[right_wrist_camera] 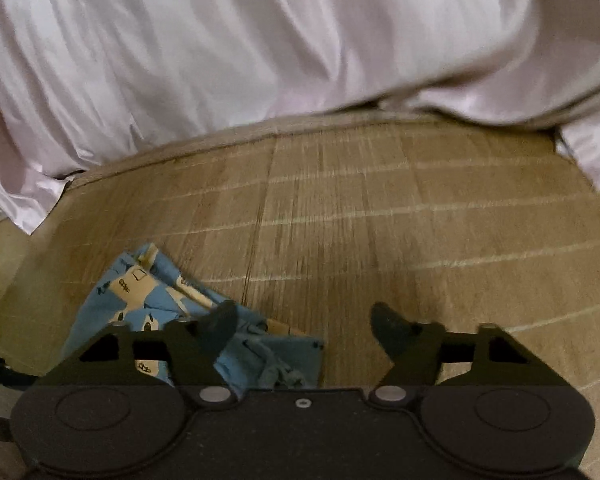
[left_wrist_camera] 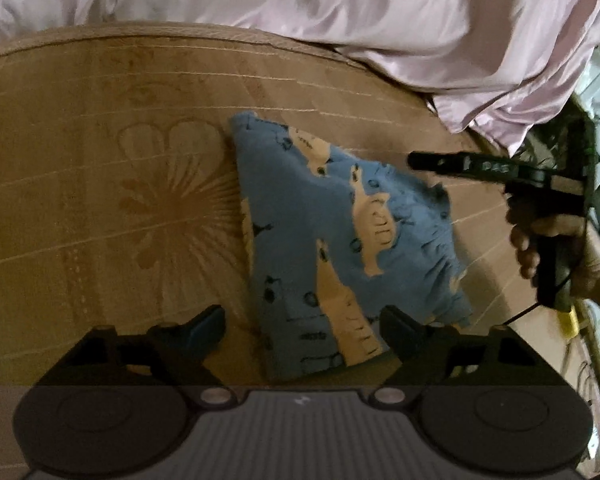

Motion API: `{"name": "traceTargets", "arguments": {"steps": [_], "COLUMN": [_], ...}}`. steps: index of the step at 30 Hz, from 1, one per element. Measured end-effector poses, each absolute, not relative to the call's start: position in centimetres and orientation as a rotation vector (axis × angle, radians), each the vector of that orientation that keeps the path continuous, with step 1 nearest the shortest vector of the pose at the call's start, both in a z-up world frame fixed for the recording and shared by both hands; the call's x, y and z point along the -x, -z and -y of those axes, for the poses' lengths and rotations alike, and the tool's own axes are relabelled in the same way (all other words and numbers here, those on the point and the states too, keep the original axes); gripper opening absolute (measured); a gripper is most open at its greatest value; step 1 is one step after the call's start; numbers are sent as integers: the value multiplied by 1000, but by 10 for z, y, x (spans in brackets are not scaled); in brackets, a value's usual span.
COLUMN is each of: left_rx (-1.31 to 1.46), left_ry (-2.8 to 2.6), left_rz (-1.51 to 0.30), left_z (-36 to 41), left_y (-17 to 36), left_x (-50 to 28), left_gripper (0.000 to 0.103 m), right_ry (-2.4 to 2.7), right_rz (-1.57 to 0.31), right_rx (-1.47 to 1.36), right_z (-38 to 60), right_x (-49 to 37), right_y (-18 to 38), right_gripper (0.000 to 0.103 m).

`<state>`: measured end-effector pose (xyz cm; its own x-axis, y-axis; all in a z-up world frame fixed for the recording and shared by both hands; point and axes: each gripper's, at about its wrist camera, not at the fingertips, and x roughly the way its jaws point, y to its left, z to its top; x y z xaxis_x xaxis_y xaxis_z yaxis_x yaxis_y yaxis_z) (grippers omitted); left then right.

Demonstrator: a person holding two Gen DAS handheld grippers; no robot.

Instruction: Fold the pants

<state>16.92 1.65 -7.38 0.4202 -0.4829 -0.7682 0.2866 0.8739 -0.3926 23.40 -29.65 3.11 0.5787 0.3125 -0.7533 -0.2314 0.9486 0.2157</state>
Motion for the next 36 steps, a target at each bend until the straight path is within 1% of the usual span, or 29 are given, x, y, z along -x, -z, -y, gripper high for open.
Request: {"name": "traceTargets", "arguments": {"steps": [2,3,4,5,7,9,10,12,13,17,20,21,23,25,29,32,36], "left_rx": [219,219,220,222,229,221,221,231,235,242,223,223,235,256,351,365,329], "left_ry": [493,494,496,498,498,502,507,507,507,502,505,508,528,540,537,535,539], "left_rz": [-1034,-1039,-1047,-1061,-1077,-1072,-1073,-1079,-1081,-1080,-1070,-1070,-1080,-1089,-1080,-1058,-986], "left_z": [-16,-15,-15,-15,-15,-15,-15,-15,-15,-17,-16,-17,-18,-20,-28,-29,-26], "left_y": [74,75,76,78,81,82,82,82,82,83,82,82,84,85,85,82,73], "left_x": [-171,-170,-171,-172,-172,-172,-173,-173,-174,-173,-171,-170,-168,-165,-163,-164,-176], "left_gripper": [77,75,69,62,55,54,51,49,47,40,33,32,30,28,21,19,19], "right_ry": [-322,-327,-328,-324,-304,-283,-272,-265,-262,-214,-156,-143,-127,-149,-220,-237,-258], "right_rz": [-952,-969,-977,-981,-990,-984,-977,-972,-972,-947,-879,-860,-799,-738,-682,-662,-604], "right_rx": [-84,-79,-82,-93,-132,-189,-195,-207,-224,-243,-247,-226,-153,-7,173,217,270], "right_z": [294,292,291,291,293,296,296,294,293,289,283,278,265,250,234,231,220], "right_x": [-237,-236,-234,-233,-233,-232,-231,-230,-229,-220,-203,-197,-186,-175,-172,-182,-207], "right_y": [-24,-22,-20,-19,-16,-13,-13,-12,-11,-12,-16,-17,-22,-30,-43,-52,-73], "right_gripper": [55,53,49,49,49,47,44,32,28,18,15,14,14,13,13,12,11]}}
